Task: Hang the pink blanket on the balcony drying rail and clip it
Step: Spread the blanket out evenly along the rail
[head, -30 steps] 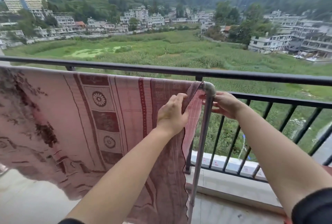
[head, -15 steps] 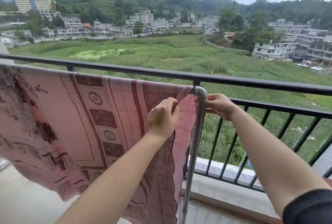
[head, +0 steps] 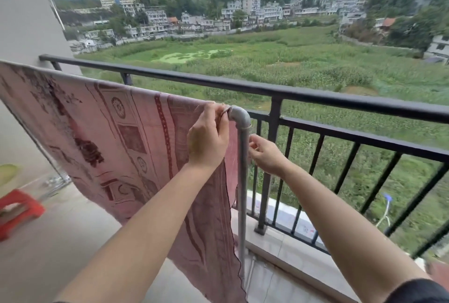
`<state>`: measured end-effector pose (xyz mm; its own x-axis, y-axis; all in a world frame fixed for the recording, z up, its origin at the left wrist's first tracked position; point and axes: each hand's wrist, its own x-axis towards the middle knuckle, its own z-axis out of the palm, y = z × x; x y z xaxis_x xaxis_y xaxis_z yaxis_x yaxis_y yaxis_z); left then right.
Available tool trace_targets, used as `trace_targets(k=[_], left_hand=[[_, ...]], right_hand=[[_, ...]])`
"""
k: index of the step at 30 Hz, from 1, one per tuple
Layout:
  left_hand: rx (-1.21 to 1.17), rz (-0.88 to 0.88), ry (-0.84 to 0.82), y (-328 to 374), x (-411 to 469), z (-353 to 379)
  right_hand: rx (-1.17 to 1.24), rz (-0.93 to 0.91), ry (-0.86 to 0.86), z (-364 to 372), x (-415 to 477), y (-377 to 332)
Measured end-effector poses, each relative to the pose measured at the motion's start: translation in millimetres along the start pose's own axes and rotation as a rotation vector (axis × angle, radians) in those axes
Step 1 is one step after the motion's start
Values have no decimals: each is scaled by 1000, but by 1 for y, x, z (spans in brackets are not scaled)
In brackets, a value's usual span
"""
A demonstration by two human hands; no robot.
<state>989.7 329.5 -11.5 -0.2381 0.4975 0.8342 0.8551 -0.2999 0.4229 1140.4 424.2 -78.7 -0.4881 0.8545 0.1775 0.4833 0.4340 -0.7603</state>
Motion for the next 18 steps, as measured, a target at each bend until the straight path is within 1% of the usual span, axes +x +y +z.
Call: trace_targets(k=[3, 6, 7, 9, 11, 14, 18], left_hand=[[20, 35, 19, 7, 5, -4], [33, 62, 57, 20, 19, -5], [31, 63, 42, 23, 21, -5], [78, 67, -41, 22, 19, -6], [179, 96, -107, 16, 13, -8], [297, 170, -145, 5, 7, -10], [298, 114, -263, -1, 12, -10]], right_hand=[[-16, -95, 103, 1, 0, 0], [-50, -182, 251, 5, 2, -1], [-81, -209, 289, 7, 3, 0], [-161, -238, 327, 13, 0, 5], [-200, -235, 354, 21, -5, 13], [-202, -218, 412, 30, -15, 21], [-113, -138, 610, 24, -15, 20]])
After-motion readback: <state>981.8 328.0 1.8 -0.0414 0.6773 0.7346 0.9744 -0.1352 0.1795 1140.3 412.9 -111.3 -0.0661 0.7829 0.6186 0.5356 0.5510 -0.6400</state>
